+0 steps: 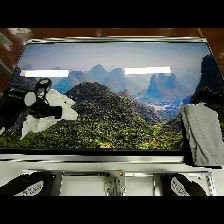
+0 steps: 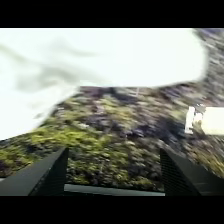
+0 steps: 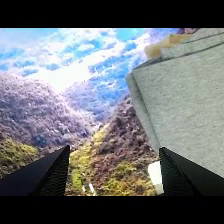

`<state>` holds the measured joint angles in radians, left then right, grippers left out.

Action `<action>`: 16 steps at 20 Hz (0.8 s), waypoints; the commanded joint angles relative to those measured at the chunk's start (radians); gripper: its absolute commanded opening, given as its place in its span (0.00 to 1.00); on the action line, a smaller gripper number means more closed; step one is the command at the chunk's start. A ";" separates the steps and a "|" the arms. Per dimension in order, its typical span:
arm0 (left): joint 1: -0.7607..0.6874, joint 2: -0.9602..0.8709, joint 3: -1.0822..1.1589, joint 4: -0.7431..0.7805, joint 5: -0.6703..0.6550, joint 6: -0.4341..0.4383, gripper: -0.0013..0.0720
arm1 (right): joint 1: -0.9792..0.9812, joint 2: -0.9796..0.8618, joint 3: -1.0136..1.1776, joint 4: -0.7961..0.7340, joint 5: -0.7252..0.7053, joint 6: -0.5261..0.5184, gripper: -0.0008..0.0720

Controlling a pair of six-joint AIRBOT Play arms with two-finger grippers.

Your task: Fold the shirts.

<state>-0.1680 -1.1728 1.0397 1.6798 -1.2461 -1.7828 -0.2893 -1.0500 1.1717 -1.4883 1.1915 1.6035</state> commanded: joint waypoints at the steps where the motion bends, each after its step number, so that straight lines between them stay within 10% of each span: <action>1: 0.178 -0.040 0.002 -0.022 0.021 -0.068 1.00 | 0.000 0.000 0.000 0.024 -0.013 -0.005 0.94; 12: 0.218 -0.312 0.003 -0.062 0.370 -0.204 0.99 | 0.000 0.000 0.000 0.018 0.061 -0.041 0.94; 13: 0.218 -0.312 0.003 -0.061 0.401 -0.210 0.81 | 0.000 0.000 0.000 0.023 0.061 -0.041 0.94; 15: 0.217 -0.311 0.004 -0.065 0.426 -0.208 0.07 | 0.000 0.000 0.000 0.042 0.061 -0.041 0.94; 16: 0.217 -0.309 0.009 -0.086 0.417 -0.206 0.06 | 0.000 0.000 0.000 0.051 0.065 -0.041 0.94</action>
<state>0.0486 -1.4742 1.0431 1.6218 -0.8963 -1.9797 -0.2893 -1.0504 1.1717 -1.4601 1.2476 1.5627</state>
